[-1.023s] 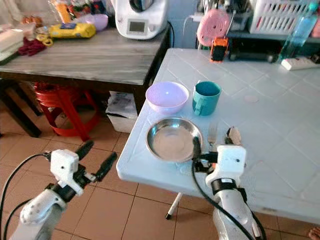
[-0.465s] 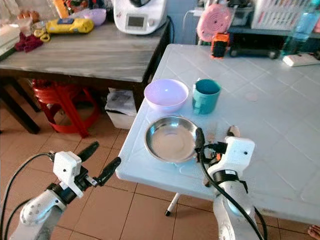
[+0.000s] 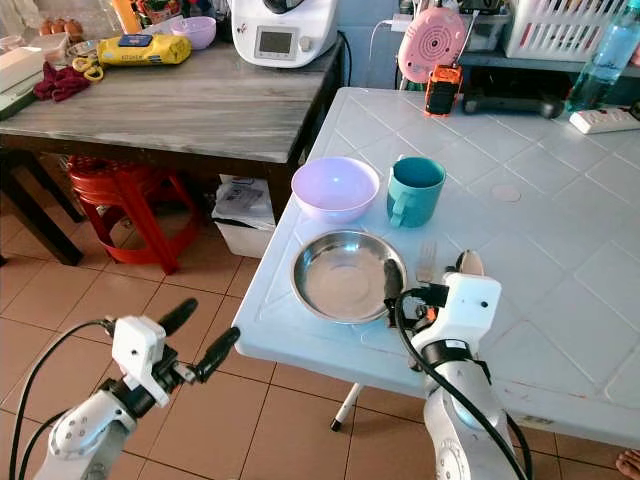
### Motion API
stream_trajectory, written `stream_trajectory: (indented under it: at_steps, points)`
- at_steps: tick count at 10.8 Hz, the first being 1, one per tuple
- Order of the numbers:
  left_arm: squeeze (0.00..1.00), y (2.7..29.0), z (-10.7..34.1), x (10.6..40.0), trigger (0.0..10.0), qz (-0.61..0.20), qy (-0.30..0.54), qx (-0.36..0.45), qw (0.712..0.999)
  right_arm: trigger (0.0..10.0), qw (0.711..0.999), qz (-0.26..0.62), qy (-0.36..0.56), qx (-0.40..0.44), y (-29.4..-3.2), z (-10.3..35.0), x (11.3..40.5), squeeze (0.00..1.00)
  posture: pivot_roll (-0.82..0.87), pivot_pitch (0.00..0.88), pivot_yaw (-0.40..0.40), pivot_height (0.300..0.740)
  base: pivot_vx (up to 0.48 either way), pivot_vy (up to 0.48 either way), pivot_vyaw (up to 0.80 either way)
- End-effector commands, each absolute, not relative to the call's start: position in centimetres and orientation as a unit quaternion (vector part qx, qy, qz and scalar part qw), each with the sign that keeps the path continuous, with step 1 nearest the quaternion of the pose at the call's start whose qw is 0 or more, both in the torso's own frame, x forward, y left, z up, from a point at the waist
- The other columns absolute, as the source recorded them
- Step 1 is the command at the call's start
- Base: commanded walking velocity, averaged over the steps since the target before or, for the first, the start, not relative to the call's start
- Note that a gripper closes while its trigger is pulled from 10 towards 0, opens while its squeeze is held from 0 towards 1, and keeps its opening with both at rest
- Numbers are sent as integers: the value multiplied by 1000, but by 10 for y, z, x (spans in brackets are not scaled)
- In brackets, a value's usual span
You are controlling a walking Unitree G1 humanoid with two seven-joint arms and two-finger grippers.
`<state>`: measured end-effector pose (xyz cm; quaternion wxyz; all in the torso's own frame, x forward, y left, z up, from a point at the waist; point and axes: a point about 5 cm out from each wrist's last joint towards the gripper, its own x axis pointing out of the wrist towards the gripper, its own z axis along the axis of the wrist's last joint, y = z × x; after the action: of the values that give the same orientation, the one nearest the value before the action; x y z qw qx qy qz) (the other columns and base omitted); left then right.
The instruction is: Setting the table
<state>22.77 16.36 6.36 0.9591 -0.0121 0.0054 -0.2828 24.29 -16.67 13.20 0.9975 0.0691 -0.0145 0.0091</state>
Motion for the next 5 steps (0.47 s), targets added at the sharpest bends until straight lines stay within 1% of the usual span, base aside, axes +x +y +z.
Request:
stream_trajectory:
  at_steps: [1, 2, 4, 5]
  points:
    - [0, 168, 61, 228, 10000, -279, 4, -5, 960, 10000, 998, 11, -3, 67, -165, 129, 245, 0, -57, 98, 62, 740, 0, 0, 0]
    - [0, 167, 58, 228, 10000, -280, 5, -6, 960, 10000, 999, 42, -14, 26, -156, 135, 245, 0, -61, 98, 62, 740, 0, 0, 0]
    - [0, 166, 55, 228, 10000, -295, 4, -7, 956, 10000, 998, 40, 1, 46, -153, 133, 246, 0, -59, 100, 60, 740, 0, 0, 0]
    - [0, 167, 53, 229, 10000, -315, 4, -6, 949, 10000, 998, 40, 10, 38, -154, 132, 247, 0, -58, 102, 51, 740, 0, 0, 0]
